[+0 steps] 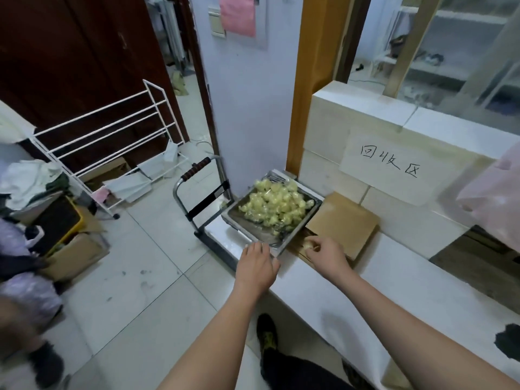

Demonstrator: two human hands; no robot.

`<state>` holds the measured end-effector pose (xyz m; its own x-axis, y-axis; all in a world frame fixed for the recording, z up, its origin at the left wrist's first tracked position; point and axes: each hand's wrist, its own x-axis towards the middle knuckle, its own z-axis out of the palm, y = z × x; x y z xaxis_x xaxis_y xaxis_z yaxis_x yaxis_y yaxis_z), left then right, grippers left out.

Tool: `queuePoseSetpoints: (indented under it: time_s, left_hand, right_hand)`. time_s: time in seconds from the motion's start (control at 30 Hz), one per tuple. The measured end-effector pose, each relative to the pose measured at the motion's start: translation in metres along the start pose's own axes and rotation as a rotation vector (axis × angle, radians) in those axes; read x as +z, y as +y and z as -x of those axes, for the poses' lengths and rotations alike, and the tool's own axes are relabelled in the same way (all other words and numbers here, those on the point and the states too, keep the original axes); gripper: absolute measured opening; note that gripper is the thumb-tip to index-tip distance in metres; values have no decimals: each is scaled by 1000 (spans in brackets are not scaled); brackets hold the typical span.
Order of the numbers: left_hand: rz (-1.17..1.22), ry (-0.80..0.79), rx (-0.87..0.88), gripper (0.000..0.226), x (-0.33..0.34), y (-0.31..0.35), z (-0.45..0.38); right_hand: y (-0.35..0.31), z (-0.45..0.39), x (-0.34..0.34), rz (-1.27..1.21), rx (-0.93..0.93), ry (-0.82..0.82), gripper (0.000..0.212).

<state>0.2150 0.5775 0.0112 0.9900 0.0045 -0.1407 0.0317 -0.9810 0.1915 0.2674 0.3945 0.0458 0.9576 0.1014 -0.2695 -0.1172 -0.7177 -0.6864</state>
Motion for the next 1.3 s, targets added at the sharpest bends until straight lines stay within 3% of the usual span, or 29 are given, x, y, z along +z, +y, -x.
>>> queuePoseSetpoints:
  time_s: [0.07, 0.2, 0.33, 0.8, 0.93, 1.13, 1.3]
  left_hand:
    - [11, 8, -2, 40, -1, -16, -19]
    - [4, 7, -23, 39, -4, -49, -62]
    - [-13, -50, -30, 41, -8, -78, -103]
    - [6, -179, 1, 48, -18, -105, -208]
    - [-31, -170, 45, 47, -17, -111, -229]
    - [-45, -169, 101, 43, -18, -128, -264]
    - [-27, -197, 112, 49, -17, -142, -282]
  right_hand:
    - [-12, -23, 11, -92, 7, 11, 48]
    - [-29, -77, 34, -111, 55, 44, 21]
    - [-44, -121, 51, -127, 65, 80, 19]
    - [-58, -219, 56, -24, -52, 158, 33]
    - [-76, -246, 62, 23, -99, 172, 46]
    - [-96, -281, 85, 270, -61, 145, 23]
    - [-102, -294, 104, 551, 13, 71, 28]
